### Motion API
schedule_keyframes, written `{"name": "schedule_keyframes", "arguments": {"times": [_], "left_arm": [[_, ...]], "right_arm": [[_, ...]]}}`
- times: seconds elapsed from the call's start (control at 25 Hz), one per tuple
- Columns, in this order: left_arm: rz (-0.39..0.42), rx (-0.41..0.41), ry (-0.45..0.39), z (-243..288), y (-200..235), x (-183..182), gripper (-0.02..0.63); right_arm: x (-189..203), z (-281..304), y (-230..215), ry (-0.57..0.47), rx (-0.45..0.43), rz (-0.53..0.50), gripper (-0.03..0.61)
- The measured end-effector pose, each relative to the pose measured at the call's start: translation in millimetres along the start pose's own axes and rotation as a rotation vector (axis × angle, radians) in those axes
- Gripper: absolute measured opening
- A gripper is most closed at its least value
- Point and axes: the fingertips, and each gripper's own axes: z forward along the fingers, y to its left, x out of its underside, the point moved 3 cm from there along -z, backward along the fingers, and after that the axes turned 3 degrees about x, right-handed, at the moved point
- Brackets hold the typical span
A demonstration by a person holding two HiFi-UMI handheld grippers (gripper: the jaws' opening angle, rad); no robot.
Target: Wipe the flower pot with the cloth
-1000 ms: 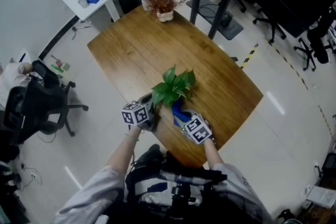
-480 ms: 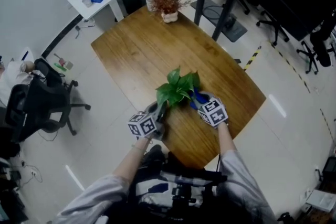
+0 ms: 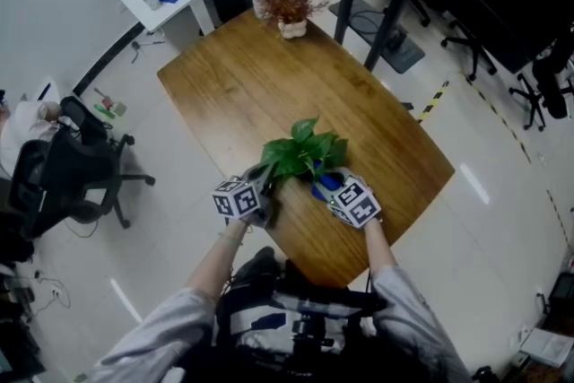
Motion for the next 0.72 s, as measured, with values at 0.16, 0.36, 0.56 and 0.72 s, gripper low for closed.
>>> {"name": "schedule_keyframes", "arguments": {"times": [0.16, 0.36, 0.56, 0.72], "left_arm": [[0.018, 0.018, 0.038, 14.6, 5.6, -7.2, 0.009], [0.049, -0.013, 0.084, 29.6, 16.4, -10.1, 0.009], [0.054, -0.02, 0.085, 31.5, 17.9, -9.9, 0.009], [0.076, -0.011, 0.06, 16.5, 12.0, -12.3, 0.009]], "right_arm": [[10.9, 5.7, 26.0, 0.006, 0.01, 0.077, 0.066], [19.2, 17.6, 34.5, 0.007, 0.054, 0.172, 0.066], [15.5, 17.9, 35.8, 0.011, 0.09, 0.219, 0.066], [14.7, 6.7, 36.1, -0.025, 0.128, 0.271, 0.066]]}}
